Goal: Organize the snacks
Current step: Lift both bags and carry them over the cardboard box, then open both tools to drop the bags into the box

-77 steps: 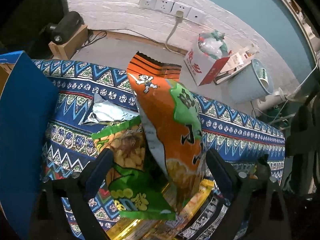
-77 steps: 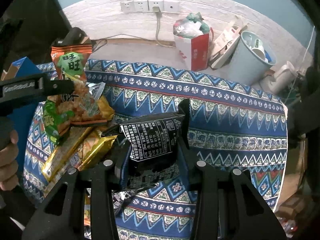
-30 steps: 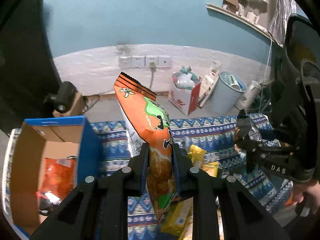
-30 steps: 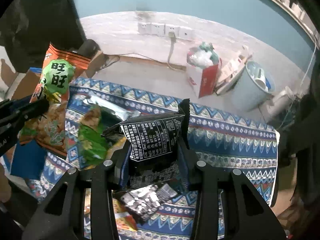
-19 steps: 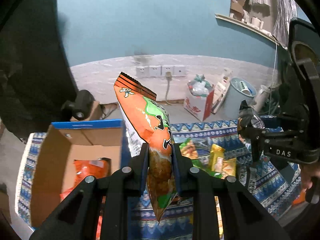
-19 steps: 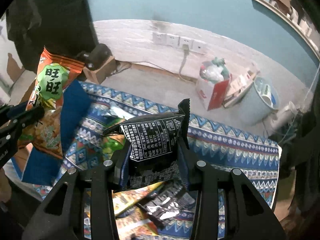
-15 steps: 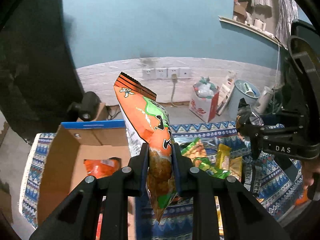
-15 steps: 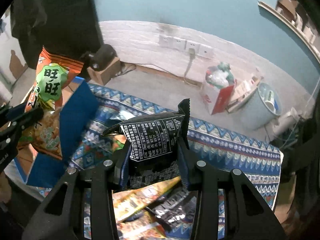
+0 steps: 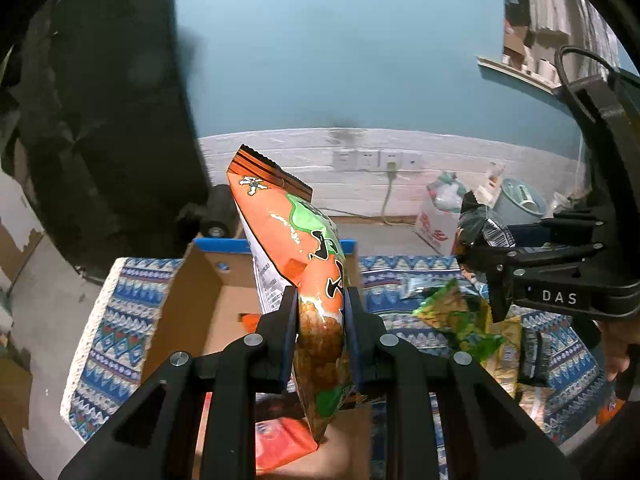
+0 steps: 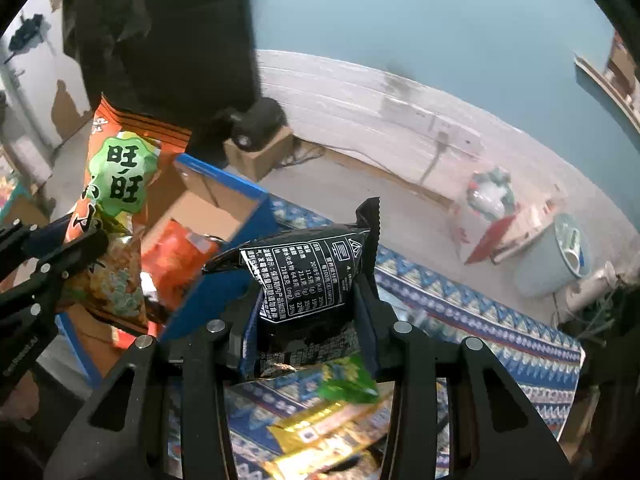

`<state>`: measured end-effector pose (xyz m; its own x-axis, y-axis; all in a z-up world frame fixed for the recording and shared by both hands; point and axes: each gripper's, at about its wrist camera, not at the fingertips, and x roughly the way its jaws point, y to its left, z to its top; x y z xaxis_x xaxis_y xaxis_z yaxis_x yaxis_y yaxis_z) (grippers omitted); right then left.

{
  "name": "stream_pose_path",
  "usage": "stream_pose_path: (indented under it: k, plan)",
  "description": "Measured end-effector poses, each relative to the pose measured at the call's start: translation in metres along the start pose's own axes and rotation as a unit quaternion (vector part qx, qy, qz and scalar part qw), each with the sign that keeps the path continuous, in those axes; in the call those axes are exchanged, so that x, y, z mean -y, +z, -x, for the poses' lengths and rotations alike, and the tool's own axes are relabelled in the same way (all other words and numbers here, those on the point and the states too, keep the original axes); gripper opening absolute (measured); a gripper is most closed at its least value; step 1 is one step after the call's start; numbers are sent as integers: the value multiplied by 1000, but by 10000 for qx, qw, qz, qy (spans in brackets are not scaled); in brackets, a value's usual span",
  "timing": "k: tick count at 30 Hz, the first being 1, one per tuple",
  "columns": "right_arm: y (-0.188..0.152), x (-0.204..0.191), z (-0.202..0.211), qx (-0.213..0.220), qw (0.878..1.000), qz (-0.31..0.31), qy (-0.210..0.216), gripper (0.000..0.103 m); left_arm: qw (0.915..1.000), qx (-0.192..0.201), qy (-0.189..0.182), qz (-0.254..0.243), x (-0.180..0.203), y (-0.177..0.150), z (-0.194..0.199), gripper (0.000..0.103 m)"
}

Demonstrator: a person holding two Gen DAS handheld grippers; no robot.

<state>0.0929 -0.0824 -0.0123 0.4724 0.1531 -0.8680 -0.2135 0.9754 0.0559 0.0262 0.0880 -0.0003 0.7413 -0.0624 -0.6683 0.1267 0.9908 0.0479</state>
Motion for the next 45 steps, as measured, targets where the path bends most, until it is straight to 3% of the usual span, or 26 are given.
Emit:
stream_pose_path:
  k: [6, 16, 29, 32, 34, 36, 38, 42, 45]
  plan:
    - [16, -35, -10, -19, 9997, 159, 185, 40, 9993, -183, 202, 251, -42, -10, -6, 22]
    - [37, -86, -34, -138, 9974, 418, 565, 40, 9927, -818, 397, 798, -99, -32, -35, 22]
    - [38, -115, -75, -514, 9912, 744, 968, 40, 9839, -1466, 455, 917, -113, -49, -54, 23]
    - [38, -116, -76, -516, 9903, 794, 1021, 40, 9830, -1524, 523, 879, -112, -49, -56, 30]
    - [39, -116, -77, -531, 9889, 785, 1145, 40, 9832, -1506, 600, 837, -110, -49, -55, 47]
    - [39, -117, -75, -502, 9885, 785, 1191, 40, 9833, -1478, 704, 791, -109, -49, -53, 55]
    - [40, -118, -73, -467, 9881, 815, 1217, 40, 9835, -1455, 765, 750, -109, -48, -51, 56]
    - [39, -118, -69, -399, 9882, 843, 1215, 62, 9833, -1439, 773, 799, -110, -46, -48, 61]
    - [38, -112, -66, -382, 9894, 761, 1181, 64, 9835, -1451, 717, 814, -106, -45, -47, 62]
